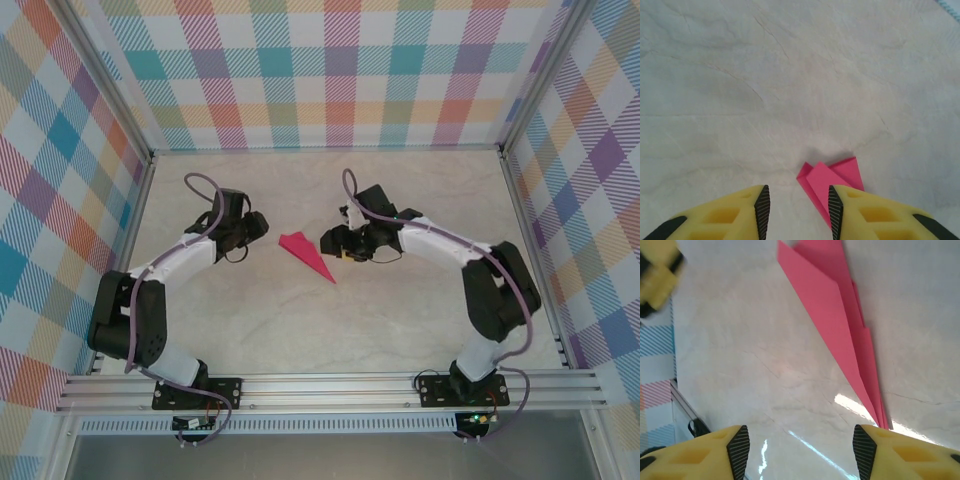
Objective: Fold a paper plane with a square sheet of paper (pick it up from the middle)
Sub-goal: Turn over a paper plane at the center of the table.
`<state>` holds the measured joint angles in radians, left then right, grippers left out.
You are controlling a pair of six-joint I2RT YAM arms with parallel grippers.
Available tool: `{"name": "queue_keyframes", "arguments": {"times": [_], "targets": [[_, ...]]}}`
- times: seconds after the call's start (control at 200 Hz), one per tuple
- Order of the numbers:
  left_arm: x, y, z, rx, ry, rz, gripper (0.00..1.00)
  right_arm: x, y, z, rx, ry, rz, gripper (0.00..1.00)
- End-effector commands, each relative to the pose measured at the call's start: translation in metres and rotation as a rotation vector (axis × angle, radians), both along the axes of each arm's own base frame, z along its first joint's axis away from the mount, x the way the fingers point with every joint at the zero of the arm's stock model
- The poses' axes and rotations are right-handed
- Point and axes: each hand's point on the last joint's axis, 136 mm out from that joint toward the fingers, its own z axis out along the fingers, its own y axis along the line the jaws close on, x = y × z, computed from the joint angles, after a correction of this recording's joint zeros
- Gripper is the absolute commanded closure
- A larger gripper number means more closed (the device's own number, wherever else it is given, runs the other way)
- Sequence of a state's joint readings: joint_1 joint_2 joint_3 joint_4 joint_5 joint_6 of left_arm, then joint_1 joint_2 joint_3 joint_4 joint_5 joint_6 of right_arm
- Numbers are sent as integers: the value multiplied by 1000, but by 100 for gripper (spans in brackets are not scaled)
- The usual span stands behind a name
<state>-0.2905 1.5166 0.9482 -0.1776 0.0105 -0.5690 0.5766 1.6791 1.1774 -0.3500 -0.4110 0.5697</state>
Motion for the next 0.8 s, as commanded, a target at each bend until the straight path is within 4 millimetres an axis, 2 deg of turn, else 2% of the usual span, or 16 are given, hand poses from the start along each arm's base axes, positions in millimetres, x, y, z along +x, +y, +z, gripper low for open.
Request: {"name": "queue_keyframes", "arguments": {"times": [0.0, 0.16, 0.24, 0.405, 0.6, 0.69, 0.795], "targets": [[-34, 0, -12, 93, 99, 4, 56, 9, -32, 6, -108, -101, -127, 34], [-50, -12, -12, 183, 144, 25, 48, 8, -63, 5, -197, -157, -203, 24], [-54, -28, -13, 228, 145, 6, 41, 7, -75, 2, -231, -162, -221, 19], [-60, -69, -21, 357, 160, -66, 25, 5, -98, -12, -298, -170, -284, 0], [-56, -109, -25, 510, 153, -127, 10, 3, -123, -24, -326, -151, -356, 0], [-49, -122, -28, 543, 158, -139, 8, 1, -133, -29, -331, -137, -385, 0], [-39, -127, -35, 593, 173, -131, 8, -1, -140, -32, -335, -127, -401, 0]]}}
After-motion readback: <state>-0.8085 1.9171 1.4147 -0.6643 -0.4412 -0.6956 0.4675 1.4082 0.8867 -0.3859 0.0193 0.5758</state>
